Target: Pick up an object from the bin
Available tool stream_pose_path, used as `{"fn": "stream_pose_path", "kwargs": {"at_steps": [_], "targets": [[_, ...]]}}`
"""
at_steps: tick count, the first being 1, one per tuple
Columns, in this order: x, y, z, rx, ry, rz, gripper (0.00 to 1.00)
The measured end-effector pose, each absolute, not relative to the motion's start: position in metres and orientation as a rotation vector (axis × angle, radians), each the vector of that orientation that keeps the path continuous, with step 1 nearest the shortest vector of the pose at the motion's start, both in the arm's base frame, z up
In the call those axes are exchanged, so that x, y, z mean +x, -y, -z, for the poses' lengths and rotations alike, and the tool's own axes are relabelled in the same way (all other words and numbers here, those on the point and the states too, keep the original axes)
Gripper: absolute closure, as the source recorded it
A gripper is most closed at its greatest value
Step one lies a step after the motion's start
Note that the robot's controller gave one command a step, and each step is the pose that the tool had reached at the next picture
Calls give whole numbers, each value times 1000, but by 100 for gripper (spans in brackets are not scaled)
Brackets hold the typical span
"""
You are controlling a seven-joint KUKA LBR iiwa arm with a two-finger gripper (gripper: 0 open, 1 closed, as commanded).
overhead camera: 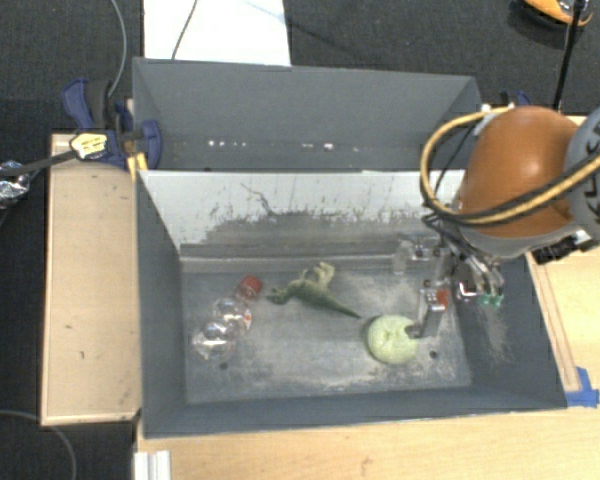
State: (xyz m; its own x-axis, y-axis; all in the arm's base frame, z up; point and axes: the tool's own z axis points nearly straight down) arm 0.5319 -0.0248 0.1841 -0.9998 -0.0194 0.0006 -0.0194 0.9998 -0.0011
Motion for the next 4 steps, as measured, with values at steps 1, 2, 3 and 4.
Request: {"fn": "stream_pose_path", "kwargs": {"at_steps": [1, 2, 3, 4], "targets": [[535, 40, -166, 289, 3134, 0, 0], [531, 44, -132, 607, 3090, -3, 0], [524, 44, -97, 436, 3119, 0, 0], [520, 31, -79, 375, 3127, 0, 100]]}}
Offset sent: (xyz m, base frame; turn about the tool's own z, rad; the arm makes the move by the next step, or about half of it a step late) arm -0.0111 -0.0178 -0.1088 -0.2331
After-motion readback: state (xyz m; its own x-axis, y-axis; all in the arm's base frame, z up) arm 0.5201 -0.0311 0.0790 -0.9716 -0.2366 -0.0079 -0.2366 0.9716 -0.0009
